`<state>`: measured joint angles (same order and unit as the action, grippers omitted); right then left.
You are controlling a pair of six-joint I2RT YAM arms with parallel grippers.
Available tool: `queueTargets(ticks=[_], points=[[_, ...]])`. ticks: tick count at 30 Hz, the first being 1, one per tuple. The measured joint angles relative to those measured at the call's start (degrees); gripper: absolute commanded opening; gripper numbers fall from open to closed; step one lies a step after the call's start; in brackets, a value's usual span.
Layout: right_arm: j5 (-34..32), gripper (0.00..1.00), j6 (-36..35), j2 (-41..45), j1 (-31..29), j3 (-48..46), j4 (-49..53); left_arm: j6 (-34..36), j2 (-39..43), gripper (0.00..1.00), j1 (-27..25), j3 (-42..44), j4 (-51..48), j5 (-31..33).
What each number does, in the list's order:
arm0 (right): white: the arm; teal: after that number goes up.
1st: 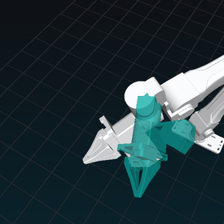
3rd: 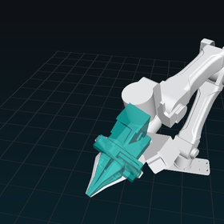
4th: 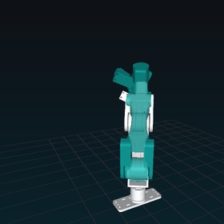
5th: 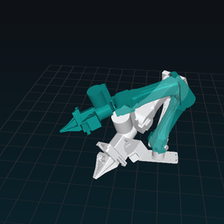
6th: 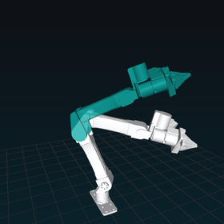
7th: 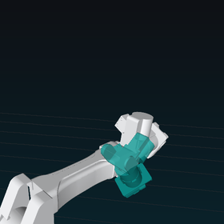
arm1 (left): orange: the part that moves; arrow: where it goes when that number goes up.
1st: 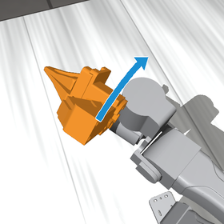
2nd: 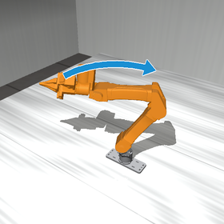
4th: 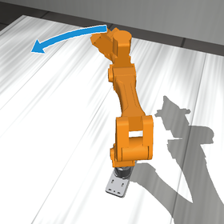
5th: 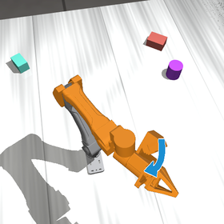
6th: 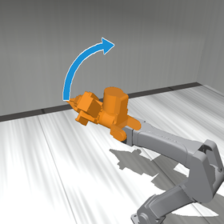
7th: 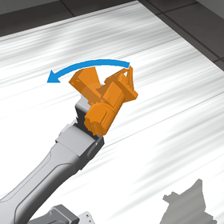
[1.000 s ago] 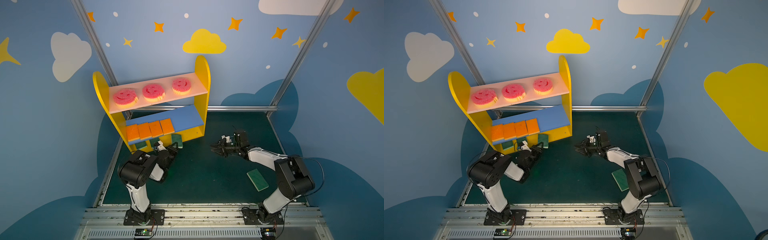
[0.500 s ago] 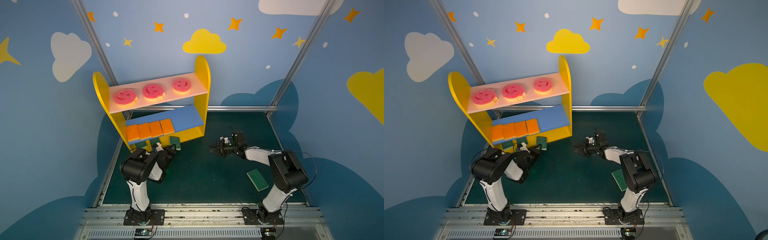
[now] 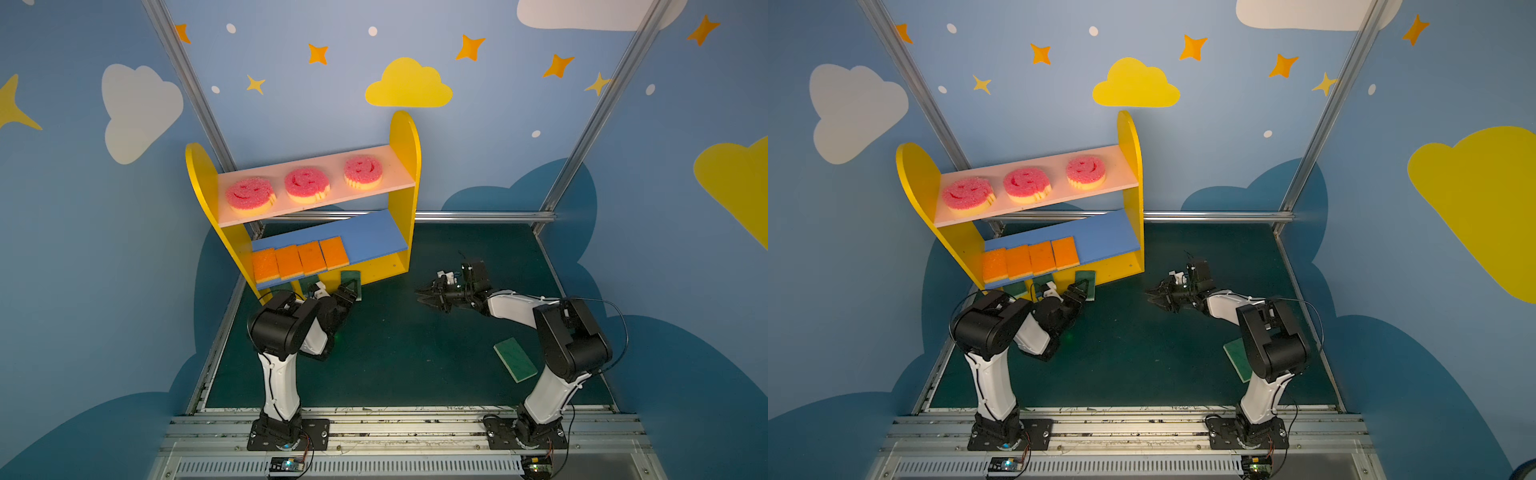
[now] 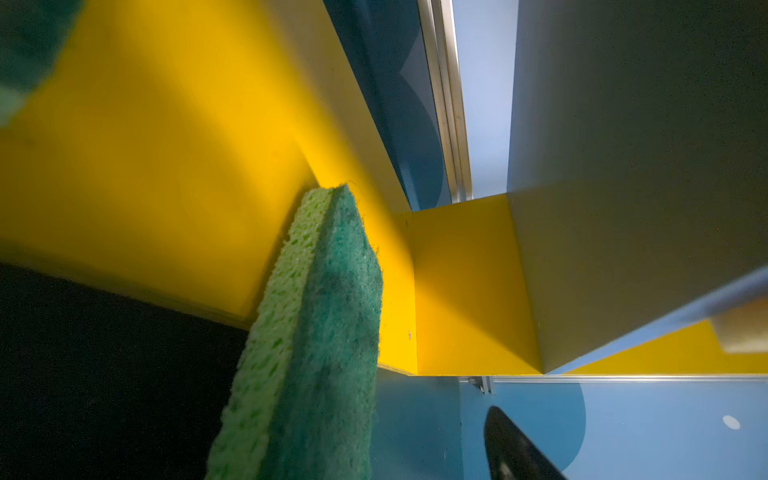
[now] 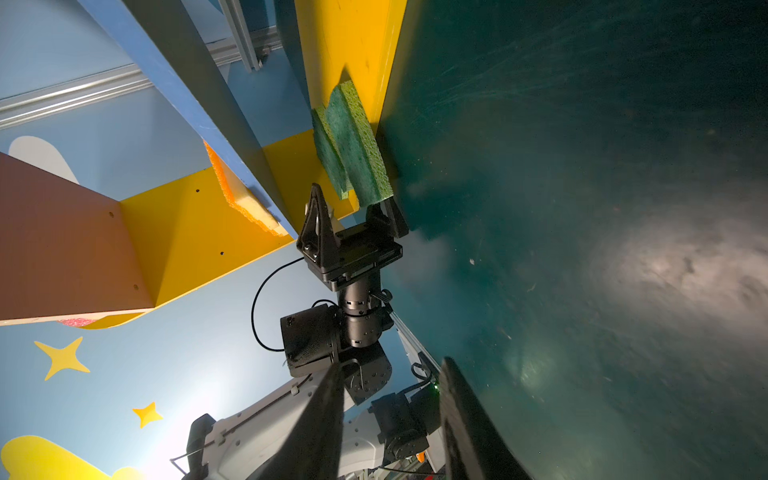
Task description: Place and organize the cleaning sponges onto the shelf
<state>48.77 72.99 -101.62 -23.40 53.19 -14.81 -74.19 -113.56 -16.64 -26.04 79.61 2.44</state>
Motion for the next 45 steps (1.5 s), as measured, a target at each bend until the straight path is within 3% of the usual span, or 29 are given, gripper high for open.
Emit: queueTargets(ticks=[12,24,36,45], points=[[-1.01,0.4,-0.22,-4.96,-4.7,4.48,0.74,0.24,5.07,1.0,-1.68,7.28,2.19,-2.97],[-2.75,0.38,2.47,-19.5,-10.78,16.33,-0.52,-1.2,6.14,0.95,-1.73,11.1,4.57,-3.76],[-2.91,0.33,6.97,-27.63,-15.63,24.09,-3.1,-3.23,5.57,0.92,-1.03,10.32,4.04,-4.94],[-3.48,0.28,11.17,-32.33,-17.51,27.61,-10.93,-4.37,5.55,0.92,0.07,10.08,3.39,-6.64]])
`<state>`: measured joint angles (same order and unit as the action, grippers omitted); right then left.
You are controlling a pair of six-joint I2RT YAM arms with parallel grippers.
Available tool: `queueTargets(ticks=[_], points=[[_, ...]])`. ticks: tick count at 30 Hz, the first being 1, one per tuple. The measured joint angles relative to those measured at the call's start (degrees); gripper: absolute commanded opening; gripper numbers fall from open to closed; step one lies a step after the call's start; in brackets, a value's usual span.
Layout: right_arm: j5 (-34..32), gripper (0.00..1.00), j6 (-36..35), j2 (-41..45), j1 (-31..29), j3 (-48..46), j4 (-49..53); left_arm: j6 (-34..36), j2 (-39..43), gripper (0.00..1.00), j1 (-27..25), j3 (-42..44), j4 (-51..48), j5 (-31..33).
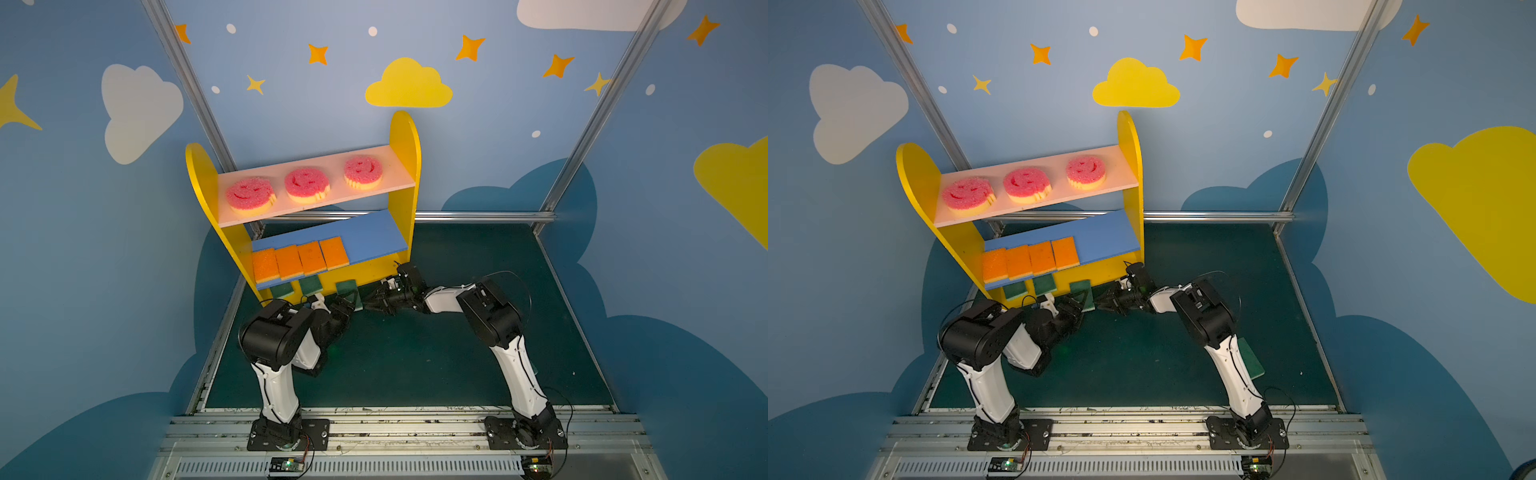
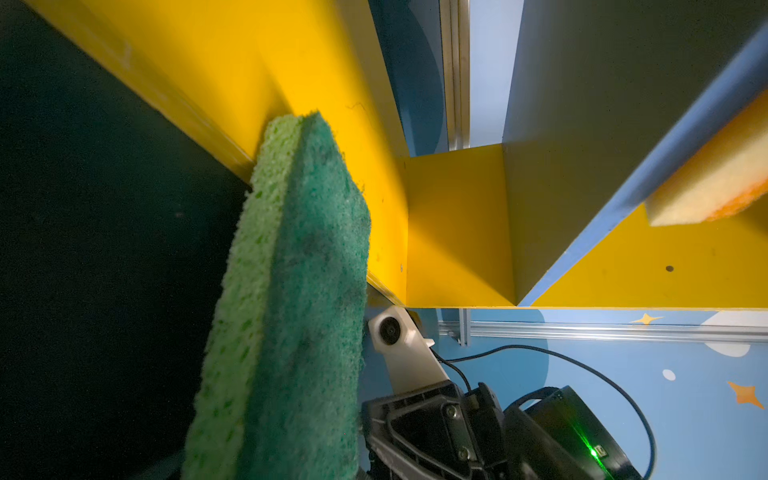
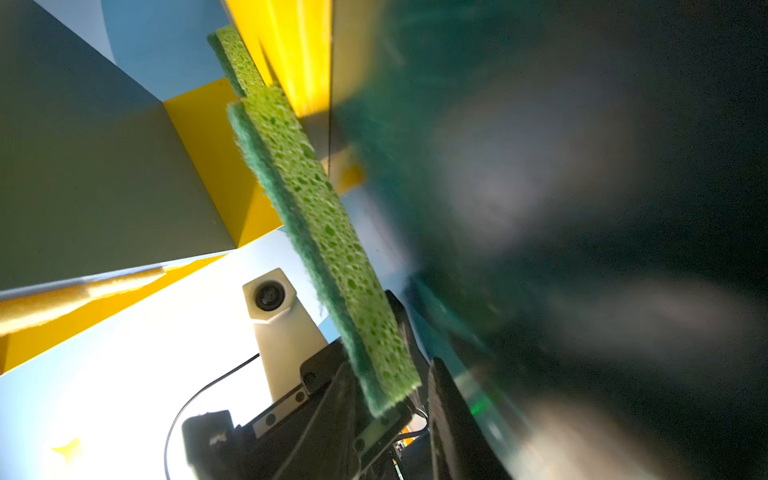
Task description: Place and organize the cleaning sponges onto the shelf
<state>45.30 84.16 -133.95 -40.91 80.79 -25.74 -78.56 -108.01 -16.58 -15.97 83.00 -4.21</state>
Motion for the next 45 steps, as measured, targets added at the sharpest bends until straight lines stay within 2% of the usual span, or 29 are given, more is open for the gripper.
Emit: queueTargets(ticks=[13,20,25,28,42,45], points=[[-0.94,0.01,3.06,-1.97,-0.83,1.75,-3.65,-1.2,-0.11,0.91,1.16,-0.44,-0.68,-2.03],[-1.16,0.0,3.58,-2.49,-0.9,2.62,-3.85,-1.38,-0.13,0.91,1.33,-0.48,-0.74,-2.49],[-1.2,0.29,3.3,-2.56,-0.98,2.75,-3.65,-1.4,-0.13,0.91,1.84,-0.48,-0.74,-2.71],[-1.42,0.37,1.97,-2.47,-1.2,2.64,-3.04,-1.4,-0.13,0.91,2.21,-0.48,-0.76,-2.82],[-1.75,0.42,-0.15,-1.38,-3.08,1.18,-1.73,-1.4,-0.13,0.9,2.62,-0.52,-1.01,-3.32],[-1.77,0.4,-0.2,-1.38,-3.28,1.49,-1.29,-1.4,-0.13,0.9,2.67,-0.52,-1.03,-3.45]])
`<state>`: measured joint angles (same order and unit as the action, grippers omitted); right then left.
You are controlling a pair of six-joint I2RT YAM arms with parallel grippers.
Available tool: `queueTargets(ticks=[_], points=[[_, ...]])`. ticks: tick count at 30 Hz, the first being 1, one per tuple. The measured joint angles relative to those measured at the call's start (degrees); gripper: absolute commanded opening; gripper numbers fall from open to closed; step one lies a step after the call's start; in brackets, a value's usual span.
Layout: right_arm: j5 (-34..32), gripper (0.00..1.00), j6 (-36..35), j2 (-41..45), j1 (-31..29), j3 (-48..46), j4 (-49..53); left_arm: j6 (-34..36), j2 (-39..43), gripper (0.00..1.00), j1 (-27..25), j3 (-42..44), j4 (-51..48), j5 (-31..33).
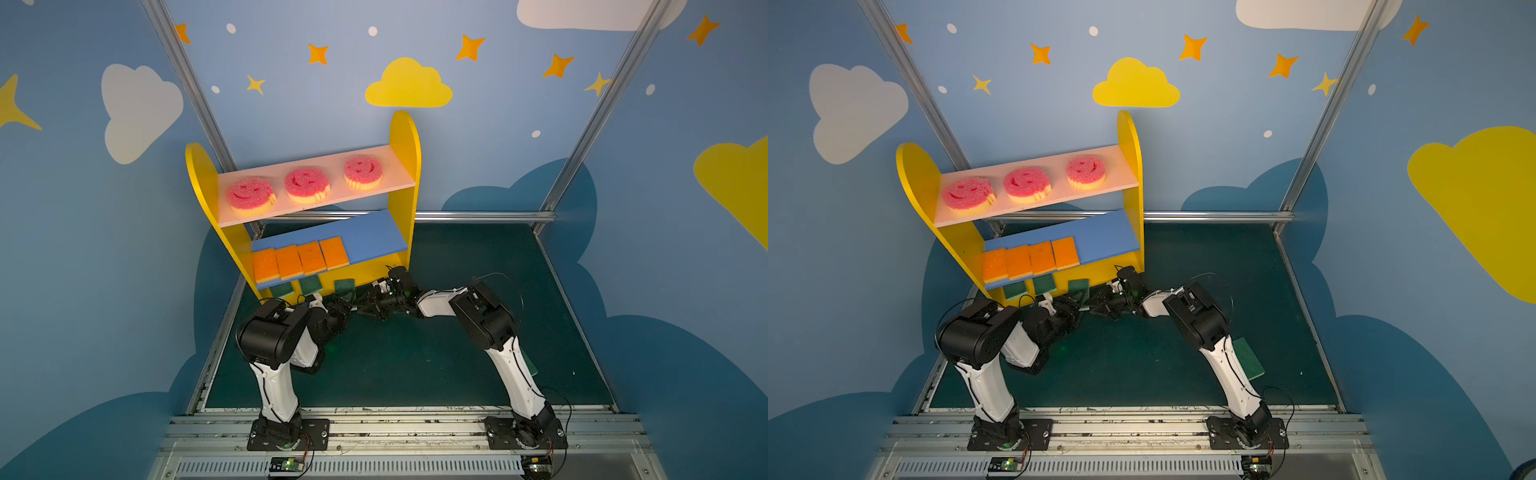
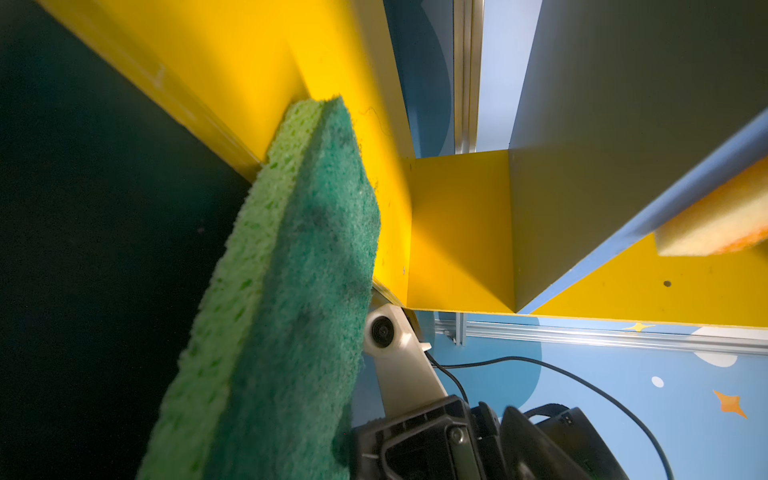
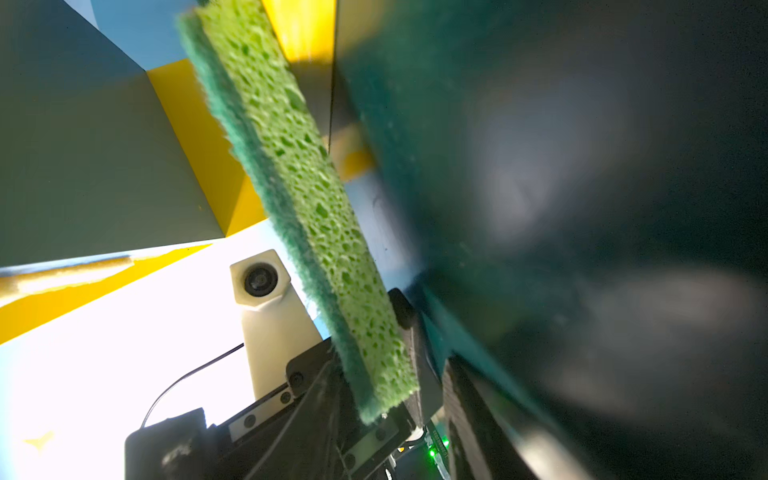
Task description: Place and organize the cleaning sponges onto the shelf
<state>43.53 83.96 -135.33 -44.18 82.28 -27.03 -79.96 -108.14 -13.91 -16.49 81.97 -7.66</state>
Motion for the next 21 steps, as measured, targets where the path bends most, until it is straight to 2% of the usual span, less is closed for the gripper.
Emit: queueTargets(ticks=[2,6,10,12,21], points=[[0.0,0.34,-0.22,0.0,-0.02,0.09,0.35,0.0,0.0,0.9,0.02,0.0,-0.02,-0.07],[-0.24,0.13,-0.37,0.0,-0.07,0.52,1.14,0.0,0.0,0.9,0.02,0.0,-0.04,-0.09],[-0.48,0.03,-0.17,-0.02,-0.07,1.03,1.92,0.0,0.02,0.9,0.04,0.0,-0.07,-0.09],[-0.52,0.0,-0.09,-0.04,-0.07,1.2,2.21,0.0,0.02,0.9,0.04,0.02,-0.07,-0.09],[-0.66,0.0,-0.24,-0.13,0.48,2.49,4.46,0.2,1.4,0.9,0.04,1.25,-0.7,-1.38]])
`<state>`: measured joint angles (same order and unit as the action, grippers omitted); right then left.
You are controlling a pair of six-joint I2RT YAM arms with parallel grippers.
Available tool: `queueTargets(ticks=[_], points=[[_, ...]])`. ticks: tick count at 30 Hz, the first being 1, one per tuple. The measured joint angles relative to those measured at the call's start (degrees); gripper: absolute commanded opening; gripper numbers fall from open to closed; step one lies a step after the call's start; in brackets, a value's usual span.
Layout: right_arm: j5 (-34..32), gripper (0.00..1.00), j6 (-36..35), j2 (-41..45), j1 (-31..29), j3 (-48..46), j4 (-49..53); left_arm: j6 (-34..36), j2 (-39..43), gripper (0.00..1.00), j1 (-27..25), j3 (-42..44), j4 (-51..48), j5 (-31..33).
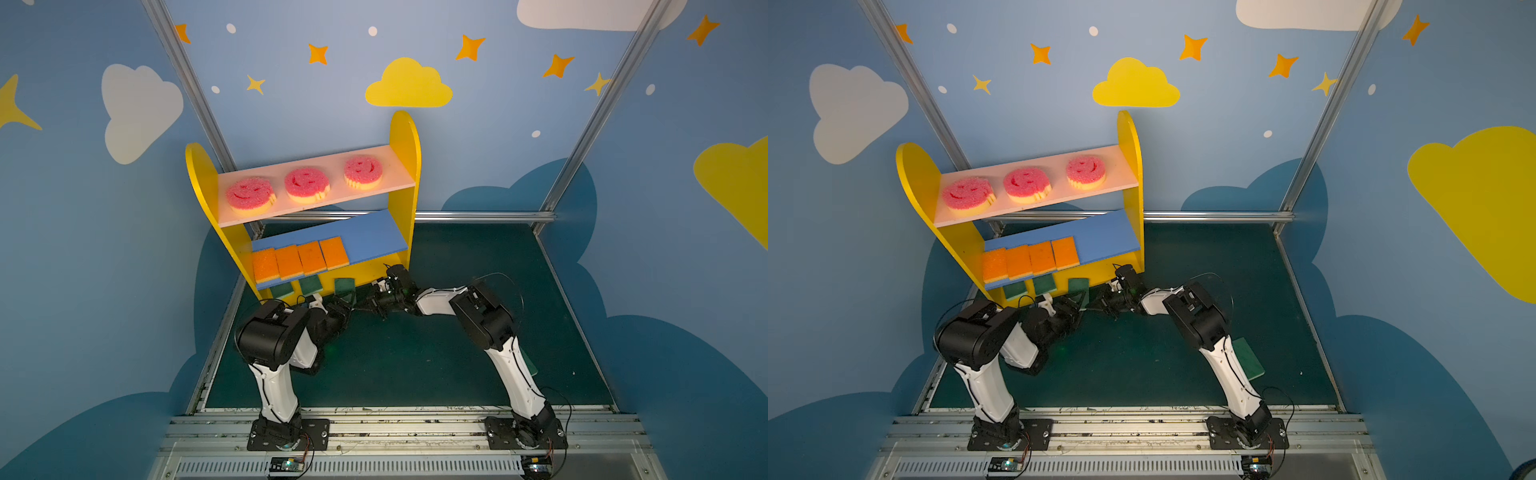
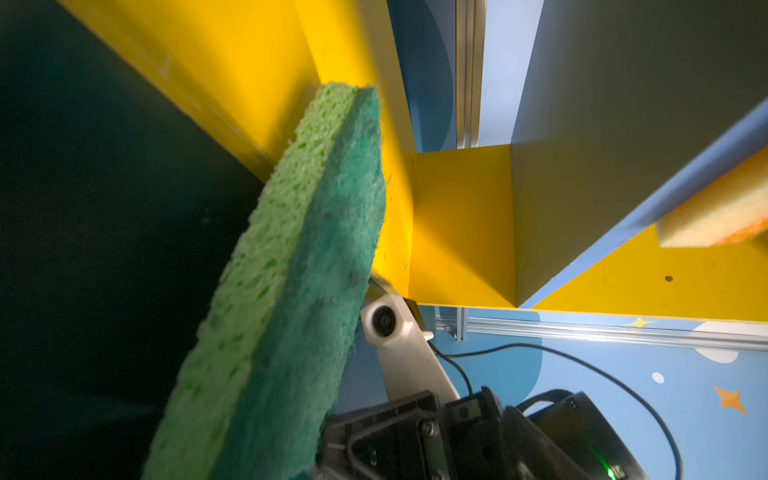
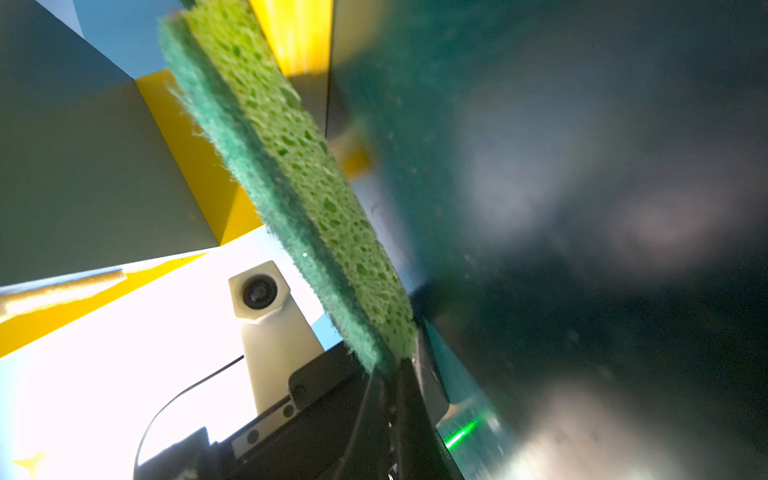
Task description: Place and organize the cleaning sponges onto the shelf
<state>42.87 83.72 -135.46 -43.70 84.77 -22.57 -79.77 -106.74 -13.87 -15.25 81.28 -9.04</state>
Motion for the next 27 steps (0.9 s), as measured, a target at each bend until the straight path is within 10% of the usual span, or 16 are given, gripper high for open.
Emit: queueTargets(ticks=[9,20,27], points=[[-0.26,0.0,-2.12,-2.38,1.31,6.69,5.95,2.36,15.3,0.94,0.61,4.42,-11.74,-1.92],[0.74,0.0,-10.75,-9.11,1.42,25.81,22.12,14.97,66.25,0.97,1.27,0.39,-61.13,6.32],[0.72,0.0,-13.25,-12.04,1.79,30.6,25.9,18.53,75.03,0.97,6.12,0.46,-77.2,7.23]])
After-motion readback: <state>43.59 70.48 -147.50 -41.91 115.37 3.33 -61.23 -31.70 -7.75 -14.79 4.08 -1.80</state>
